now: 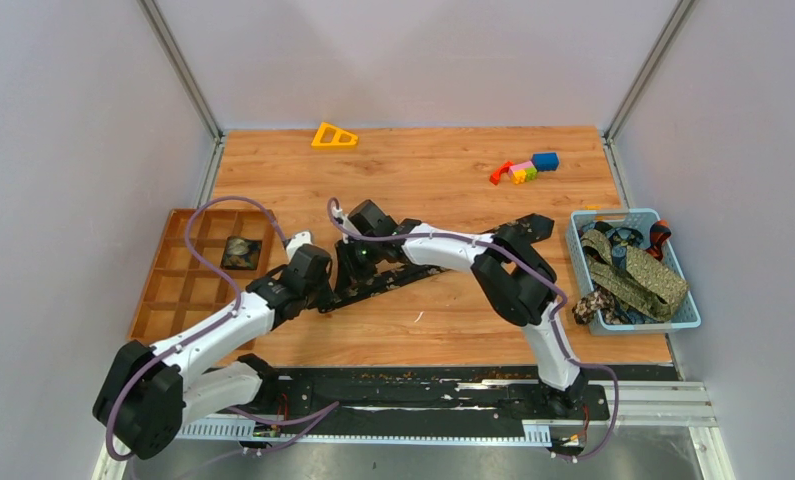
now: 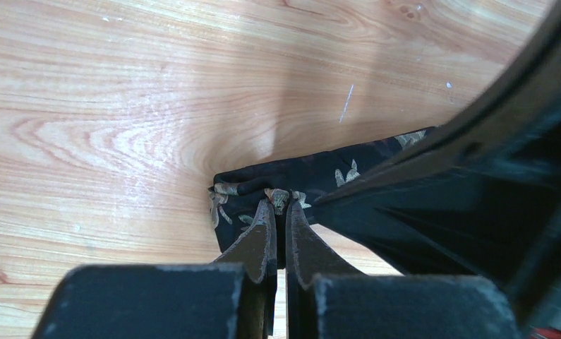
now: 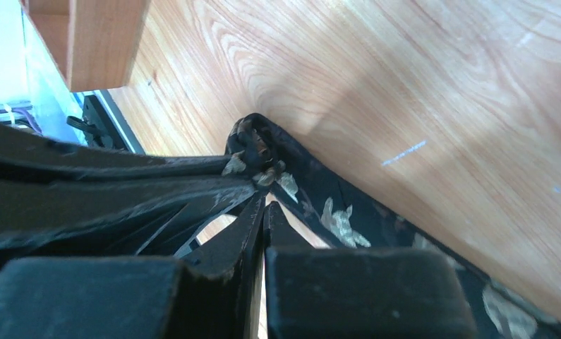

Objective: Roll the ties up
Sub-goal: Roll the tie at the center of the board.

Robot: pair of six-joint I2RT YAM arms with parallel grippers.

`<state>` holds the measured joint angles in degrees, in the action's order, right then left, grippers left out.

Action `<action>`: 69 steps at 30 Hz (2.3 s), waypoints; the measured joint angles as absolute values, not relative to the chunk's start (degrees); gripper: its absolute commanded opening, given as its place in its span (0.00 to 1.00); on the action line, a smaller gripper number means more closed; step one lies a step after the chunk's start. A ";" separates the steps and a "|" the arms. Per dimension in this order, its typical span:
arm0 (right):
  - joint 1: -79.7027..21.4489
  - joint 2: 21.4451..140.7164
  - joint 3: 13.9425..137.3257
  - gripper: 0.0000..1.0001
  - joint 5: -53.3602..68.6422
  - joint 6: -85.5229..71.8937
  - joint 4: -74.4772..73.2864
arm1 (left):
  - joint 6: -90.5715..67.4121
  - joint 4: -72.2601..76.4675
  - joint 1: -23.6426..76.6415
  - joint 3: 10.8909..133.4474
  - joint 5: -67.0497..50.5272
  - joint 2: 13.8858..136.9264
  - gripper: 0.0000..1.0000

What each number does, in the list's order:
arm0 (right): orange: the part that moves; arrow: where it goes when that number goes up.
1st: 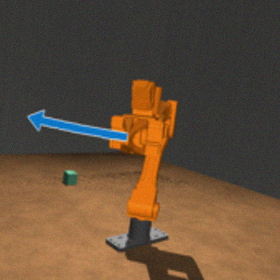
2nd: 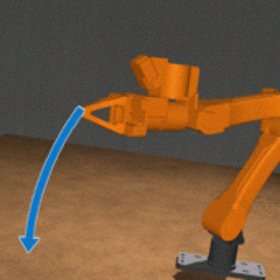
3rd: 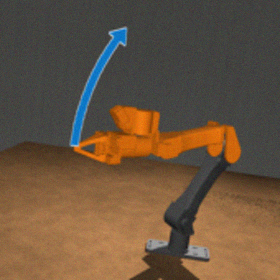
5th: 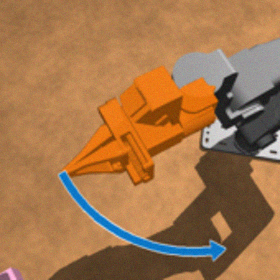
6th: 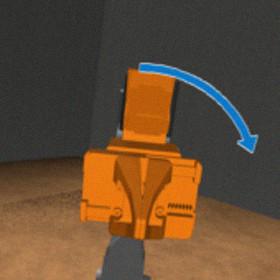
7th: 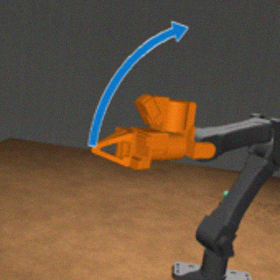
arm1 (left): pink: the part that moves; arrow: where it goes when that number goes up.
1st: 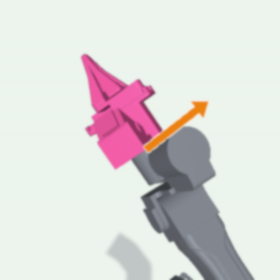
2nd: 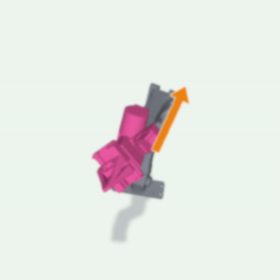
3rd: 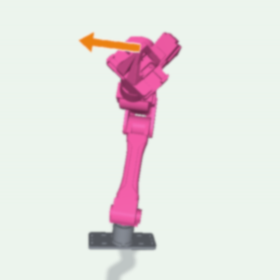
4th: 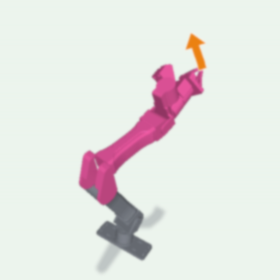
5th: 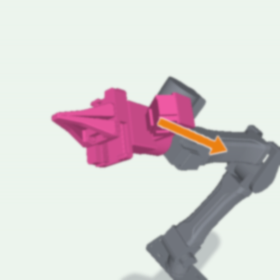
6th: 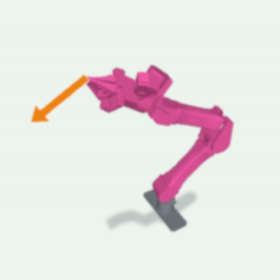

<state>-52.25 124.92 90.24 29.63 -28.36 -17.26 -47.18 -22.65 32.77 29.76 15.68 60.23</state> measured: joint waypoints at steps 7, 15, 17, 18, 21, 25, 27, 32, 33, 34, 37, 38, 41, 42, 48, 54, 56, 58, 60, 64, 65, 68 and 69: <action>-49.98 118.67 85.62 0.03 28.77 -27.11 -17.23 | -48.84 -21.58 34.17 30.06 16.84 62.52 0.00; -47.94 117.23 81.32 0.04 28.34 -26.24 -17.30 | -50.54 -19.03 35.70 30.37 16.78 65.84 0.16; -47.90 117.23 80.88 0.04 28.23 -26.15 -17.34 | -50.98 -18.41 36.05 30.39 16.64 66.30 0.24; -47.90 117.23 80.82 0.05 28.14 -26.00 -17.32 | -51.18 -18.20 36.16 30.39 16.60 66.37 0.27; -47.92 117.16 80.77 0.05 28.03 -25.78 -17.32 | -51.81 -17.63 36.69 30.39 16.43 66.41 0.36; -47.92 116.92 80.77 0.07 27.97 -25.56 -17.32 | -52.58 -17.21 37.19 30.39 15.86 66.17 0.45; -47.92 116.88 80.77 0.08 27.97 -25.39 -17.32 | -52.73 -17.17 37.32 30.39 15.57 65.80 0.46; -47.92 116.68 80.77 0.13 27.83 -25.36 -17.39 | -53.12 -16.75 37.43 30.39 15.09 64.58 0.46; -47.90 116.57 80.77 0.15 27.77 -25.36 -17.41 | -53.28 -16.67 37.43 30.37 15.03 64.40 0.45; -47.90 116.38 80.77 0.16 27.68 -25.36 -17.45 | -53.52 -16.34 37.43 30.30 14.90 64.16 0.44; -47.90 115.63 80.77 0.20 27.53 -25.39 -17.58 | -53.84 -14.90 37.45 29.71 14.55 63.37 0.41; -47.90 115.31 80.75 0.21 27.53 -25.39 -17.58 | -53.93 -14.61 37.45 29.50 14.44 63.13 0.40; -47.90 114.63 80.66 0.26 27.57 -25.50 -17.50 | -54.11 -13.69 37.47 28.84 14.24 62.57 0.34; -47.90 114.50 80.62 0.28 27.64 -25.63 -17.41 | -54.17 -13.56 37.47 28.64 14.22 62.37 0.30; -47.92 114.43 79.81 0.32 28.60 -26.68 -16.67 | -54.35 -11.77 37.47 27.33 14.02 61.32 0.18; -48.23 114.43 79.66 0.34 29.41 -27.66 -16.25 | -54.33 -10.81 37.47 26.44 14.00 60.12 0.11; -48.56 114.43 79.66 0.35 29.67 -28.05 -15.97 | -54.33 -10.81 37.47 26.04 14.02 58.81 0.11; -48.90 114.43 79.66 0.36 29.82 -28.36 -15.70 | -54.33 -10.92 37.47 25.85 14.04 57.32 0.11; -49.23 114.43 79.66 0.37 30.00 -28.58 -15.57 | -54.06 -11.88 37.47 25.82 14.61 55.51 0.11; -49.56 114.59 79.72 0.39 30.11 -28.95 -15.57 | -53.82 -13.93 37.47 25.82 15.84 51.83 0.12; -49.71 114.83 79.88 0.39 30.11 -29.06 -15.57 | -53.74 -14.39 37.47 25.82 16.08 50.83 0.13; -50.50 115.79 80.40 0.40 30.11 -29.19 -15.57 | -53.45 -16.80 37.52 25.87 17.52 46.68 0.22; -50.74 116.11 80.58 0.40 30.13 -29.26 -15.62 | -53.34 -17.72 37.52 25.89 18.24 45.32 0.27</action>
